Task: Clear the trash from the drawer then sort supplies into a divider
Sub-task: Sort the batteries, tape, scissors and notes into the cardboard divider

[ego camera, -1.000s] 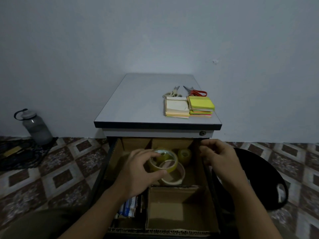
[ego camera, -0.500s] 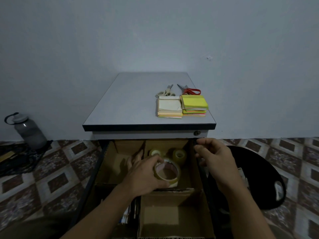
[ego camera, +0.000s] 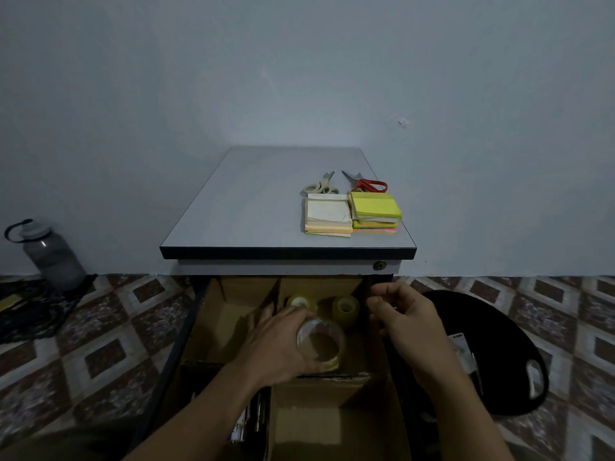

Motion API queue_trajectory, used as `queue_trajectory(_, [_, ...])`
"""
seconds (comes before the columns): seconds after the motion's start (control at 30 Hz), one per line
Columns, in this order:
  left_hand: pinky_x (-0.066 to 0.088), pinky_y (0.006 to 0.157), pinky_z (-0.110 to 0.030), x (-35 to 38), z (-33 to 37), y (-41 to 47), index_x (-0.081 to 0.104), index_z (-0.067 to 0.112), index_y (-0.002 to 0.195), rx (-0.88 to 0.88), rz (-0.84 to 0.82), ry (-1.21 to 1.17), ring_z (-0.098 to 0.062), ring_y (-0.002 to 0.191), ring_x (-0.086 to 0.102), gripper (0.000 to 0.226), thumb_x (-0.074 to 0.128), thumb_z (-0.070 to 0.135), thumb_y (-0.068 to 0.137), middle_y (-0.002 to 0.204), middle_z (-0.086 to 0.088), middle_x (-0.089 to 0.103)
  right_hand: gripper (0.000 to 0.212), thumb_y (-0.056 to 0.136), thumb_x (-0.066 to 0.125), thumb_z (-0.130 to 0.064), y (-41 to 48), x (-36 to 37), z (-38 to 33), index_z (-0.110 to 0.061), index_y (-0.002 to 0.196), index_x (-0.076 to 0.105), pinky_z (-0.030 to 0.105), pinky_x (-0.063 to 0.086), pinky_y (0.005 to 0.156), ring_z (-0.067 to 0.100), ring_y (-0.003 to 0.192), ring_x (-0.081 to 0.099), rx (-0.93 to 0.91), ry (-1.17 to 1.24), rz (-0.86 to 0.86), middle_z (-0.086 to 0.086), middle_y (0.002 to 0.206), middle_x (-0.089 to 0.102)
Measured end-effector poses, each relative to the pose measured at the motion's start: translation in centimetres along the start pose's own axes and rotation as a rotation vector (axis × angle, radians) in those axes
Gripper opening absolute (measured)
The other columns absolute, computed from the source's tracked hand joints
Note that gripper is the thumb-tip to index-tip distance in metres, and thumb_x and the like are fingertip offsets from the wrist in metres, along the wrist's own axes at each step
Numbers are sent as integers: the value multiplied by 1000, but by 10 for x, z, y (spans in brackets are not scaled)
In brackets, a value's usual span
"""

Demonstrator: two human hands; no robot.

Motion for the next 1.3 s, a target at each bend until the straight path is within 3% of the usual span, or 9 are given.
queue_trajectory(0.17, [15,115,-47,0,0,-1,40,45,138,3,-3,-37,-26,145,17,84,74,68,66,147,19,40,13,95,62,-19,-2,0,-1,-28,104,66,18,48,61,11,87,67,1,-21,6,-3,98,69])
queue_trajectory(0.3, [21,112,-41,-2,1,-2,41,45,138,15,15,-63,-23,143,20,81,73,67,68,146,20,41,13,95,62,-19,-2,-1,-1,-29,104,66,19,48,62,11,86,67,6,-39,13,-4,96,69])
queue_trajectory(0.5, [29,114,-36,-15,-2,-10,47,41,137,34,172,-213,-10,142,22,57,67,53,85,143,24,41,12,95,62,-19,-3,-3,-1,-28,102,67,16,50,56,9,81,67,12,-39,21,-4,93,70])
queue_trajectory(0.6, [44,102,-28,-37,1,-17,57,41,124,87,271,-309,4,120,44,37,66,46,89,124,29,51,11,95,63,-19,-3,-3,-4,-29,99,68,15,49,56,6,78,67,1,-57,4,-4,92,71])
queue_trajectory(0.7, [52,88,-22,-71,6,-19,62,39,115,138,357,-423,2,105,57,27,69,33,89,107,23,61,12,95,63,-17,-1,-3,-18,-28,98,68,14,50,56,4,75,68,-32,-55,-23,-5,89,71])
queue_trajectory(0.9, [52,71,-12,-157,24,12,68,29,109,145,454,-449,4,88,61,19,68,24,91,94,13,67,11,92,66,-17,26,-25,-81,-26,97,71,28,51,65,12,72,68,-234,-71,23,-1,80,73])
queue_trajectory(1.03, [51,75,-19,-204,35,60,70,31,104,136,496,-383,-1,86,63,15,68,31,89,93,14,68,11,92,65,-14,73,-43,-130,-23,95,71,33,55,62,16,73,68,-334,-173,88,-1,80,72])
queue_trajectory(1.17, [51,78,-26,-221,45,127,69,29,108,106,393,-312,-7,90,64,22,70,35,87,96,12,67,10,91,63,-14,145,-48,-149,-20,95,71,34,52,67,18,77,66,-325,-349,102,-1,84,70])
queue_trajectory(1.3, [49,89,-31,-209,54,184,63,27,124,69,198,-150,-14,105,61,40,70,39,86,118,3,64,17,89,64,-14,209,-34,-146,-18,103,71,25,47,67,15,85,64,-275,-598,30,-1,93,70])
Point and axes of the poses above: each hand's wrist, its own y-axis towards the middle knuckle, its own x-axis out of the palm, z = x × y, the point moved 8 cm from there along y, towards the middle knuckle
